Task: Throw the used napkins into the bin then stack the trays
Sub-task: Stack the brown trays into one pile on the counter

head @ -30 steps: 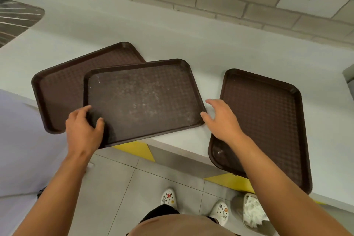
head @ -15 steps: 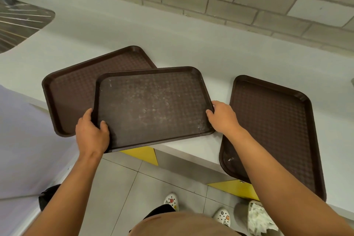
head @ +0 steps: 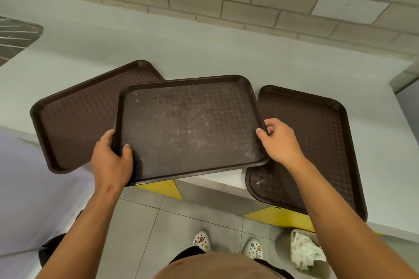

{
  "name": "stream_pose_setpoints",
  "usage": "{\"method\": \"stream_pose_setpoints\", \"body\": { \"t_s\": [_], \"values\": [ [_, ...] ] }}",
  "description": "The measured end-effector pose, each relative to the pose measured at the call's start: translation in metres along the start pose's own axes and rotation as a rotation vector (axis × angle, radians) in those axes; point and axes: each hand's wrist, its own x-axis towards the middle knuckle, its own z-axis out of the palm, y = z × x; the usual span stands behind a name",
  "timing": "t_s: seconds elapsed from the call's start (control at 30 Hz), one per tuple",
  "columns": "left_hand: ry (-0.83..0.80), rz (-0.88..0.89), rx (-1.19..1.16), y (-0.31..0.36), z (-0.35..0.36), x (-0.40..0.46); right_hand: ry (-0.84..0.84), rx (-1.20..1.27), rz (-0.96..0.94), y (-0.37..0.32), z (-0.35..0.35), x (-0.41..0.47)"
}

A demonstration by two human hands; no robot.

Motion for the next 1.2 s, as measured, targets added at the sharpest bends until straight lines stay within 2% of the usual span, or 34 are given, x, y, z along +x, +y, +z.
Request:
{"method": "stream_pose_setpoints", "body": {
  "t_s": [0.37, 0.53, 0.73, 1.03, 1.2],
  "values": [
    [-0.154, 0.078, -0.081, 0.068, 0.075, -0.039, 0.186, -0.014, 0.167, 0.09, -0.076, -0.042],
    [-0.259, 0.117, -0.043, 0.091, 0.115, -0.063, 0.241, -0.01, 0.251, 0.13, -0.109, -0.06],
    [-0.329, 0.097, -0.085, 0.121, 0.146, -0.096, 0.302, 0.027, 0.293, 0.163, -0.14, -0.077],
    [-0.358, 0.057, -0.071, 0.137, 0.17, -0.13, 0.293, 0.025, 0.288, 0.194, -0.159, -0.064],
    [-0.35, -0.041, -0.086, 0.144, 0.171, -0.136, 0.264, 0.049, 0.273, 0.205, -0.167, -0.053]
  ]
}}
